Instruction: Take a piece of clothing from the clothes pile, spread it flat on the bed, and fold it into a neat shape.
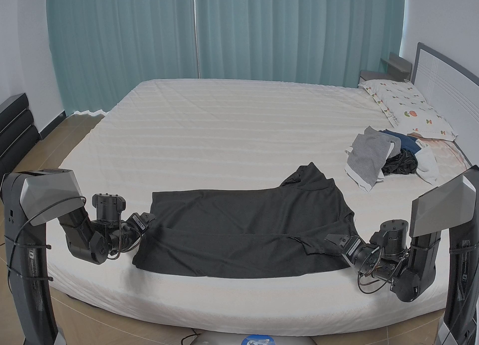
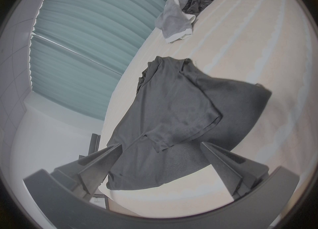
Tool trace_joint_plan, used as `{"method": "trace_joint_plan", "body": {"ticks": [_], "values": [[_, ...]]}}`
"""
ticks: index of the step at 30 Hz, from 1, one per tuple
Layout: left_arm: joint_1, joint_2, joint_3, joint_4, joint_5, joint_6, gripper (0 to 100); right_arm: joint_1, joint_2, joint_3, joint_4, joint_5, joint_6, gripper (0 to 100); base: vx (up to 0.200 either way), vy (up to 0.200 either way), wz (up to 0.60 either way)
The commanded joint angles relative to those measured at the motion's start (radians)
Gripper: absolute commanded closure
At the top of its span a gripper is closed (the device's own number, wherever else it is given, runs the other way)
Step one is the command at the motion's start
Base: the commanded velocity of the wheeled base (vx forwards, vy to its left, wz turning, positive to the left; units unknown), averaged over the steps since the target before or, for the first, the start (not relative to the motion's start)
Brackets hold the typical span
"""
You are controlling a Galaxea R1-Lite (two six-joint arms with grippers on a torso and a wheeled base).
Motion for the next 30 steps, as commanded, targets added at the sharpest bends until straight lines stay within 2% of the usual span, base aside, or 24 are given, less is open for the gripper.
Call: {"method": "trace_joint_plan", "body": {"ticks": [1,14,20,25,26,30], "values": [[-0.002,0.004,-0.004,0.000,0.000,0.000,0,0.029,0.051,-0.025,0.001,0.000,0.002,0,0.000,0.000,0.00],[-0.002,0.004,-0.004,0.000,0.002,0.000,0,0.040,0.079,-0.091,0.035,-0.023,-0.004,0,0.000,0.000,0.00],[-0.002,0.004,-0.004,0.000,0.002,0.000,0,0.040,0.102,-0.127,0.036,-0.076,-0.006,0,0.000,0.000,0.00],[0.000,0.004,-0.004,0.000,0.002,0.000,0,0.040,0.106,-0.131,0.035,-0.080,-0.006,0,0.000,0.000,0.00],[0.000,0.004,-0.004,0.000,0.002,0.000,0,0.040,0.106,-0.136,0.035,-0.082,-0.004,100,0.000,0.000,0.00],[0.000,0.004,-0.004,0.000,0.002,0.000,0,0.043,0.106,-0.139,0.033,-0.099,-0.004,100,0.000,0.000,0.00]]}}
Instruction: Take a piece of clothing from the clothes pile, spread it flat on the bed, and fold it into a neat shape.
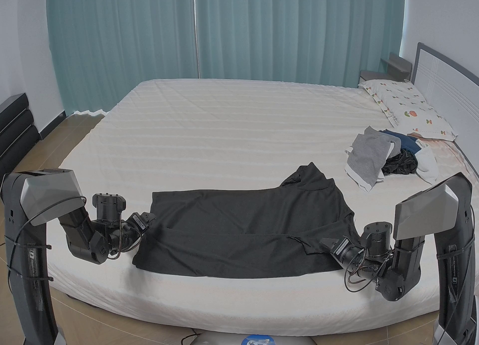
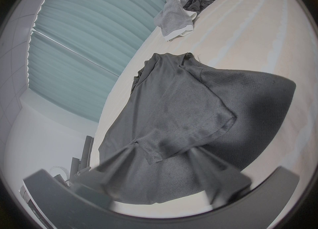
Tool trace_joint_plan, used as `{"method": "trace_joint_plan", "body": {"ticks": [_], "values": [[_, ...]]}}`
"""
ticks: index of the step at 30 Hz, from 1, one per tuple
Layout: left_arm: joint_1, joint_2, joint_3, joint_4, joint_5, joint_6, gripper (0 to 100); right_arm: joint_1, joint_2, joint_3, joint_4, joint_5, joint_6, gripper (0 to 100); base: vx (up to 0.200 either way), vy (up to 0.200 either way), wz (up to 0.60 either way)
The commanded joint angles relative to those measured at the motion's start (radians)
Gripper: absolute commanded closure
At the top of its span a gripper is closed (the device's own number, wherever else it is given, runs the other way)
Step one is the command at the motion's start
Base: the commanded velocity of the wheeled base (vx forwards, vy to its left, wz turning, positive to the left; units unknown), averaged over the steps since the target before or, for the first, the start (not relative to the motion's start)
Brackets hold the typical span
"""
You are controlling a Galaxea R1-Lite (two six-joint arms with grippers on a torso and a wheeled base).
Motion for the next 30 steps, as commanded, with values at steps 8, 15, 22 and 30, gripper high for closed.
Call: {"method": "trace_joint_plan", "body": {"ticks": [8,15,22,30], "values": [[0.000,0.002,0.000,0.000,0.000,0.000,0,0.017,-0.016,0.014,-0.003,-0.044,0.000,100,0.000,0.000,0.00],[0.000,0.002,0.000,0.000,0.000,0.000,0,0.027,-0.085,0.078,-0.010,-0.041,-0.001,100,0.000,0.000,0.00],[0.000,0.002,0.000,0.000,0.000,0.000,0,0.044,-0.095,0.139,-0.012,-0.038,-0.004,100,0.000,0.000,0.00],[0.000,0.002,0.000,0.000,0.000,0.000,0,0.046,-0.058,0.161,-0.012,-0.038,-0.058,100,0.000,0.000,0.00]]}}
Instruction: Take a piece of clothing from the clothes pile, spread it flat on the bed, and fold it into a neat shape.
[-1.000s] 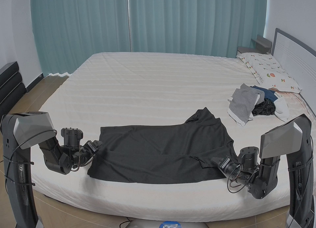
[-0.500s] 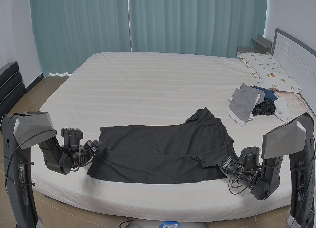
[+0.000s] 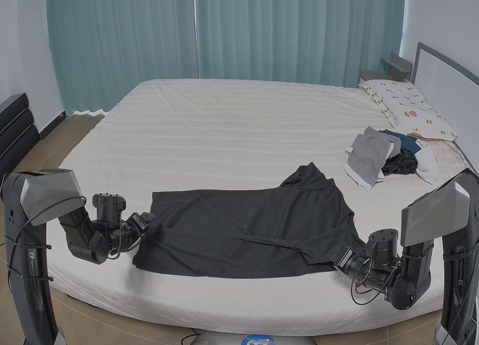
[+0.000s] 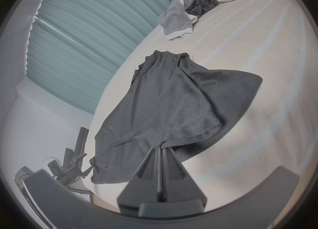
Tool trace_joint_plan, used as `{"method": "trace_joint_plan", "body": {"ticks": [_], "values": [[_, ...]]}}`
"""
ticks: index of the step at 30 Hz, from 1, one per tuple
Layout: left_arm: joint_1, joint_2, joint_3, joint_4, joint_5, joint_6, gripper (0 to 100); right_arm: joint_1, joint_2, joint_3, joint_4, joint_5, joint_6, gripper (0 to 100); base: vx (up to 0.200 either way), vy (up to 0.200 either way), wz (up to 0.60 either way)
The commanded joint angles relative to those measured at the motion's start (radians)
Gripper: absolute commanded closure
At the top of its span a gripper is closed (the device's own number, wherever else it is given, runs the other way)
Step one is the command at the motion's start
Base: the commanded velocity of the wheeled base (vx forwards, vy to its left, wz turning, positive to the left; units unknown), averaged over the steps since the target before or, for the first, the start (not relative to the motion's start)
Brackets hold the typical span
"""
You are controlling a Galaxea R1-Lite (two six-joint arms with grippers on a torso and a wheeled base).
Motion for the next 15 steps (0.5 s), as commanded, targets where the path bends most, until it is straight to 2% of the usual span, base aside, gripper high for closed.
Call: {"method": "trace_joint_plan", "body": {"ticks": [1,4,5,13,15], "values": [[0.000,0.002,0.000,0.000,0.000,0.000,0,0.000,0.020,0.005,0.000,0.000,-0.008,100,0.000,0.000,0.00],[0.000,0.002,0.000,0.000,0.000,0.000,0,0.002,0.025,0.011,0.002,0.000,-0.023,100,0.000,0.000,0.00],[0.000,0.002,0.000,0.000,0.000,0.000,0,0.003,0.025,0.023,0.000,0.000,-0.034,0,0.000,0.000,0.00],[0.000,-0.004,0.000,0.000,0.000,0.000,0,-0.011,-0.021,0.029,-0.018,-0.002,-0.043,0,0.000,0.000,0.00],[0.002,-0.009,0.001,0.000,-0.002,-0.002,0,-0.040,-0.081,0.034,-0.021,0.001,-0.043,0,0.000,0.000,0.00]]}}
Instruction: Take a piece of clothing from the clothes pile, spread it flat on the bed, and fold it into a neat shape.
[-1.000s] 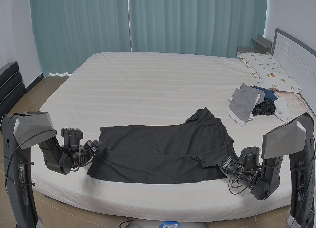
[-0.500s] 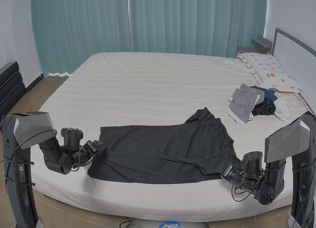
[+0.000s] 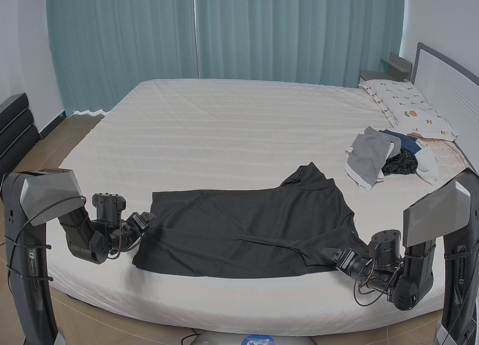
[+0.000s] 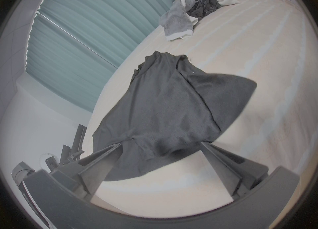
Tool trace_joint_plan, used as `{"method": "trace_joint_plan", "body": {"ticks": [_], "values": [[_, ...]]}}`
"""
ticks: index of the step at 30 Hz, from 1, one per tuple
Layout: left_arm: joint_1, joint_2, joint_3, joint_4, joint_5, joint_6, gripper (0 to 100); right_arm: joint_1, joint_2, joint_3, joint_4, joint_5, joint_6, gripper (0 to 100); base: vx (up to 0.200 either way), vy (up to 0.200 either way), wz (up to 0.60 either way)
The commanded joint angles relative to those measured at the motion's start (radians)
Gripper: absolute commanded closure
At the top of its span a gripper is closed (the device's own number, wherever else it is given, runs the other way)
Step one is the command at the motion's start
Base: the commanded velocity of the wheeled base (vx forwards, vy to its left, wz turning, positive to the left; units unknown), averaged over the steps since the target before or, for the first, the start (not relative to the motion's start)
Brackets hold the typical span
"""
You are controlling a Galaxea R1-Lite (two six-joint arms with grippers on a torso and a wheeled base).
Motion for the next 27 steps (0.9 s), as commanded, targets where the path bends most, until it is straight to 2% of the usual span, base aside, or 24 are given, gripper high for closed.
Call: {"method": "trace_joint_plan", "body": {"ticks": [1,7,12,14,20,27], "values": [[0.001,-0.007,0.001,-0.002,-0.001,-0.002,0,-0.043,-0.098,0.006,-0.005,0.006,-0.002,0,0.000,0.000,0.00],[-0.003,-0.013,-0.008,0.000,0.011,0.001,0,-0.126,-0.123,-0.025,0.006,0.048,-0.004,0,0.000,0.000,0.00],[-0.003,-0.013,-0.006,0.000,0.011,0.000,0,-0.153,-0.098,-0.063,0.010,0.065,-0.004,0,0.000,0.000,0.00],[-0.003,-0.015,-0.008,0.000,0.013,0.000,0,-0.160,-0.097,-0.068,0.010,0.065,-0.004,0,0.000,0.000,0.00],[-0.002,-0.015,-0.008,0.000,0.010,-0.002,0,-0.163,-0.083,-0.080,0.010,0.065,-0.005,0,0.200,0.000,0.00],[-0.003,-0.007,-0.037,0.000,0.013,-0.007,0,-0.163,-0.077,-0.080,0.010,0.065,-0.010,0,0.000,0.000,0.00]]}}
